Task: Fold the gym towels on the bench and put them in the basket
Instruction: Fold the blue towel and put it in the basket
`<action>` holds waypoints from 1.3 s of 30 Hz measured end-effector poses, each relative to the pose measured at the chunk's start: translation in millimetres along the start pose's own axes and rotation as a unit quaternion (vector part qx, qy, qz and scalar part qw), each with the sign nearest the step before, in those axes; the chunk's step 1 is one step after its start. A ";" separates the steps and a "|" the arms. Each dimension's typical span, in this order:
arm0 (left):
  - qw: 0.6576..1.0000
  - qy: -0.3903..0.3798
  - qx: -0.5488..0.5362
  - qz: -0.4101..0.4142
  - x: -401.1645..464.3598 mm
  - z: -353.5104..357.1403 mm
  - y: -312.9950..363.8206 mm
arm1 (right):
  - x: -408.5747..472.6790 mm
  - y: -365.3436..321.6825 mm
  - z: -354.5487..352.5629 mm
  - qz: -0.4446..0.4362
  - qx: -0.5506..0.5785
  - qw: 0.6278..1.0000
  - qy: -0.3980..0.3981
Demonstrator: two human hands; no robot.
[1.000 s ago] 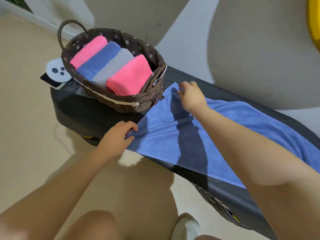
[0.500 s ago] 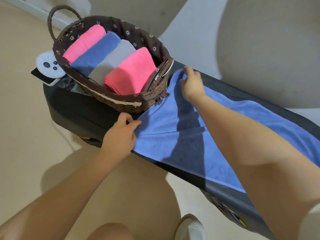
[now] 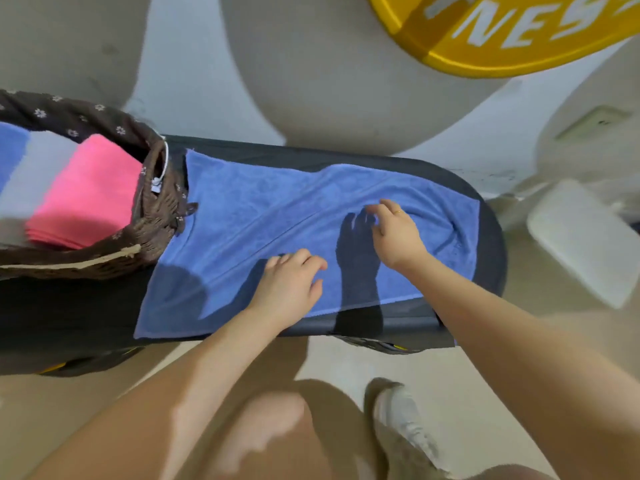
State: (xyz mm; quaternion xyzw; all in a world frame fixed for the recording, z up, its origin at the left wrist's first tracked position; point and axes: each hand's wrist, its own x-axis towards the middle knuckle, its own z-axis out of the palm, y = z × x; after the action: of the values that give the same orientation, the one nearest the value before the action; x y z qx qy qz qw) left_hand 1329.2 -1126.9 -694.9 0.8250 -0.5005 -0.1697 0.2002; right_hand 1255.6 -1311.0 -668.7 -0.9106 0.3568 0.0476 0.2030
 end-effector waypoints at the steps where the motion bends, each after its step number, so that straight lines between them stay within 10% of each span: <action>1: 0.999 -0.036 -0.002 0.002 6.8 5.0 12.6 | -5.9 16.3 -7.1 0.032 -0.003 0.999 -0.002; 6: 0.993 -0.070 0.016 0.090 29.5 38.8 63.0 | -29.9 78.4 -10.1 0.093 -0.095 0.977 -0.167; 13: 0.996 -0.058 0.005 0.070 52.2 83.3 113.4 | -26.8 107.5 -6.6 0.016 -0.079 0.987 -0.142; 19: 0.997 -0.015 0.031 0.069 68.0 110.4 155.5 | -12.3 146.7 -26.1 -0.060 0.151 0.979 -0.124; 26: 0.998 0.039 0.004 0.055 80.5 144.5 161.0 | 41.7 215.7 -51.4 0.104 0.198 0.968 0.111; 39: 0.962 -0.194 0.151 -0.123 104.1 118.1 217.2 | 78.1 243.1 -70.6 0.128 0.211 0.968 -0.038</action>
State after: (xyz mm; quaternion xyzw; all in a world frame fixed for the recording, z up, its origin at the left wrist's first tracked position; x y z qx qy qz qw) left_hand 1153.8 -1329.9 -696.5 0.8521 -0.4442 -0.2722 -0.0497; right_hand 1146.7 -1549.9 -704.0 -0.7913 0.4645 0.0309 0.3965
